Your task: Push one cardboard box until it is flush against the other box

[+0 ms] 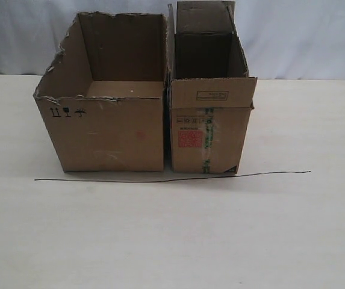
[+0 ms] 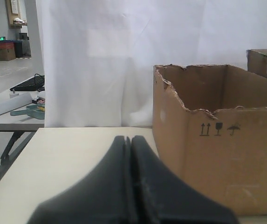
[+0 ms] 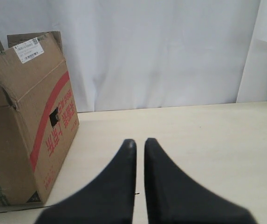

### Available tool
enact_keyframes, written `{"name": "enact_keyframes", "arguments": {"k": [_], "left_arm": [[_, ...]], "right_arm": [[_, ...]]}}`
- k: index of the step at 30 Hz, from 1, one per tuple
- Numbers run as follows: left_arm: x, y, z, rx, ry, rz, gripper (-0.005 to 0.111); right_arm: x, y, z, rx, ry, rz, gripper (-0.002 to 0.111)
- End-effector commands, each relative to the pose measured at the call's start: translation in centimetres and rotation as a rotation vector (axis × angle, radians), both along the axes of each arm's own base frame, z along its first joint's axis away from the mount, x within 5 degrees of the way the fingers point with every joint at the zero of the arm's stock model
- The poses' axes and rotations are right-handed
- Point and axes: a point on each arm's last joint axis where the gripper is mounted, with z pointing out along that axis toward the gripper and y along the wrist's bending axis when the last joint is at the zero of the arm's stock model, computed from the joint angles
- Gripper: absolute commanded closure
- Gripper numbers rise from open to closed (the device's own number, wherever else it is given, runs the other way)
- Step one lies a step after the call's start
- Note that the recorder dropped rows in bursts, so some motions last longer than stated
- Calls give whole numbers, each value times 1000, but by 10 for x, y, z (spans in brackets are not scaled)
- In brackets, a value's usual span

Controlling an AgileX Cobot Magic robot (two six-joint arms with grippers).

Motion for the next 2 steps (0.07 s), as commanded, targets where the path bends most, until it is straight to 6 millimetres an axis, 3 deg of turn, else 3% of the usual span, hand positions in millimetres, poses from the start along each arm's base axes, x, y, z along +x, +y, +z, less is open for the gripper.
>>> {"name": "enact_keyframes", "arguments": {"k": [1,2], "left_arm": [[0,0,0,-1,-12,2,107],[0,0,0,-3,-12,1,107]], "right_arm": [[0,0,-2,-8,3,-6,103],[0,0,-2,-8,3,-6,103]]}}
